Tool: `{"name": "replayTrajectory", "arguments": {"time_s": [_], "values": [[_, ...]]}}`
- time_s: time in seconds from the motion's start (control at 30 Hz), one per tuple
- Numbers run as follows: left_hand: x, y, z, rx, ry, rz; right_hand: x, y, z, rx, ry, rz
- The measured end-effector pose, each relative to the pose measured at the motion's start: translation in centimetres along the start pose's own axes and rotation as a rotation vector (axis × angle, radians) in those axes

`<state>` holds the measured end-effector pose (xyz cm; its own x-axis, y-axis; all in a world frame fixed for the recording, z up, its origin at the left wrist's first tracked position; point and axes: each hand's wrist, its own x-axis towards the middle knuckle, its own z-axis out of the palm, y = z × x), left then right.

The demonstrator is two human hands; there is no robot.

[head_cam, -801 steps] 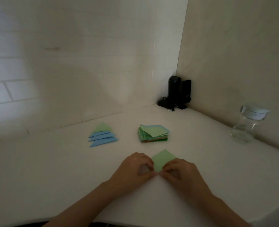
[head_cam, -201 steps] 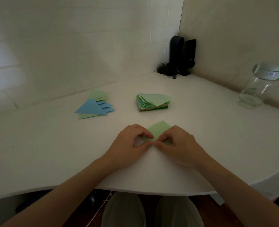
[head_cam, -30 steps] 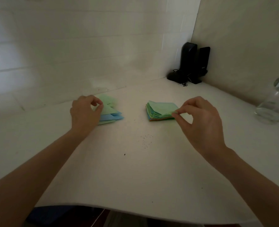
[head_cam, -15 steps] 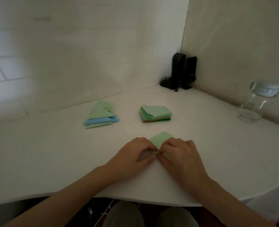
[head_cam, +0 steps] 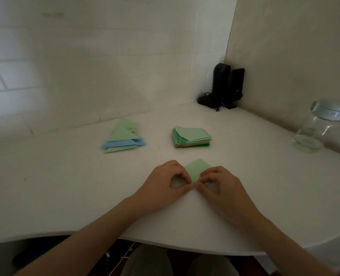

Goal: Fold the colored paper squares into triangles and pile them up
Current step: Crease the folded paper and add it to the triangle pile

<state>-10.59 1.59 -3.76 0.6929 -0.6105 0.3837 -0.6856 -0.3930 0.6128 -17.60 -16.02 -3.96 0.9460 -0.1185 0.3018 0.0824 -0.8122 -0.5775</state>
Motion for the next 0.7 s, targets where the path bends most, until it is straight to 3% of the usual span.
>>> {"name": "replayTrajectory", "arguments": {"time_s": [0.13,0.33,0.7], "values": [[0.5,0.1,0.2,-0.024,0.019,-0.108,0.0,-0.2,0.0,0.011,-0.007,0.032],[1.4,0.2,-0.7,-0.077,-0.094,-0.209,0.7,0.1,-1.1,0.07,-0.12,0.068],[-0.6,-1.1,-2.0,-0.186,-0.126,-0.06,0.2,-0.4,-0.3,0.019,-0.122,0.11]]}}
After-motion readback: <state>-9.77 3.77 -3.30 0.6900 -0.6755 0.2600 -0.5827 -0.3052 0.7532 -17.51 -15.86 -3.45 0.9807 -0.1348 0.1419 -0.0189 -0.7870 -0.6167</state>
